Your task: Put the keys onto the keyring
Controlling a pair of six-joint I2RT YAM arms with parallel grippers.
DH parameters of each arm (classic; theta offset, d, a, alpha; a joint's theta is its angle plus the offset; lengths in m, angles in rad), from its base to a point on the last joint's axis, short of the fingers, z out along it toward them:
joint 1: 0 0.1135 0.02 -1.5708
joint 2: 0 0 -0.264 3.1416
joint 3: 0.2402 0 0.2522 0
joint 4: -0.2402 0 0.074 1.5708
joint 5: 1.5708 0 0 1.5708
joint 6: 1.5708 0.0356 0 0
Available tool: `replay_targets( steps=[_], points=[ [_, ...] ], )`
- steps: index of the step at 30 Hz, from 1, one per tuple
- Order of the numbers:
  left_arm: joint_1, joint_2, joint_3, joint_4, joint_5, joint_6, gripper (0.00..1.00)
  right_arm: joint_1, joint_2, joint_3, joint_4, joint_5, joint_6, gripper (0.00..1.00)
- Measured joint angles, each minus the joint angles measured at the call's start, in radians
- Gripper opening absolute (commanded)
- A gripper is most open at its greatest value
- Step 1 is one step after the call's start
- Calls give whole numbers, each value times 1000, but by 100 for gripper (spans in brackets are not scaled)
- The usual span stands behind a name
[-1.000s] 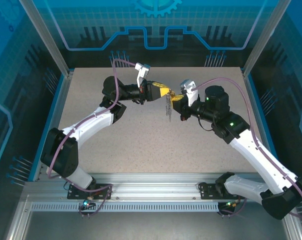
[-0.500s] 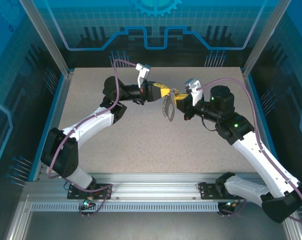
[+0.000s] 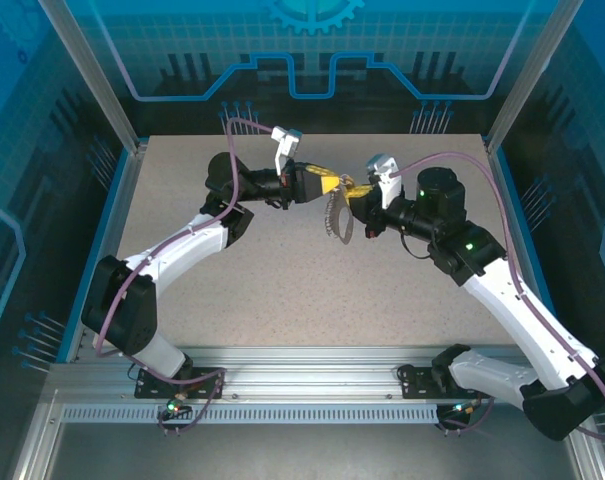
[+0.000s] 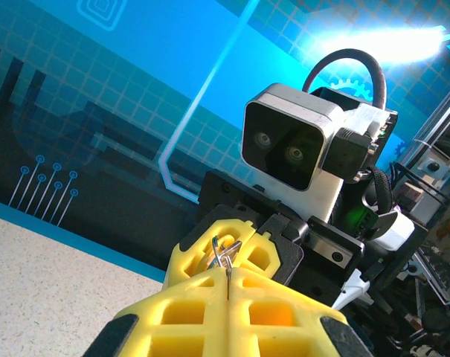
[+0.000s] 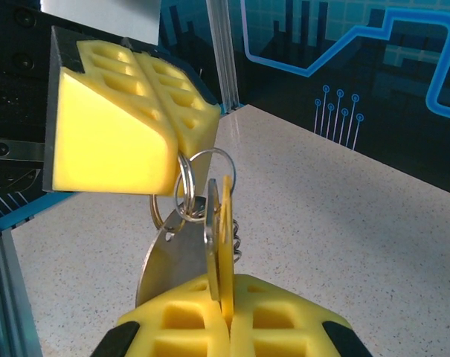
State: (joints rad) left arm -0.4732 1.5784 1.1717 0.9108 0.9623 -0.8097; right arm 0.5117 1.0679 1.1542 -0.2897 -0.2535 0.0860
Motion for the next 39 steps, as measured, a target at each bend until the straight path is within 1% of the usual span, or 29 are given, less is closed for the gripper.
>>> replay_targets(
  steps=[12, 18, 24, 26, 28, 32, 37, 39],
  points=[
    [1, 0, 0, 0, -2, 3, 0, 12, 21, 9, -13, 16, -1, 0],
    [1, 0, -5, -22, -8, 31, 0, 4, 23, 50, -51, 37, -5, 0],
    [5, 0, -23, -35, -34, 55, 0, -8, 59, 101, -116, 37, -22, 0],
    [8, 0, -35, -40, -43, 61, 8, -10, 74, 109, -134, 38, -25, 0],
    [12, 0, -50, -45, -53, 78, 24, -11, 91, 119, -150, 38, -27, 0],
    [23, -1, -87, -60, -61, 95, 43, -25, 123, 145, -162, 58, -27, 0],
    [37, -3, -113, -68, -76, 104, 53, -30, 165, 171, -160, 68, -27, 0],
    [45, -7, -124, -68, -81, 105, 54, -31, 192, 183, -159, 70, -27, 0]
  ],
)
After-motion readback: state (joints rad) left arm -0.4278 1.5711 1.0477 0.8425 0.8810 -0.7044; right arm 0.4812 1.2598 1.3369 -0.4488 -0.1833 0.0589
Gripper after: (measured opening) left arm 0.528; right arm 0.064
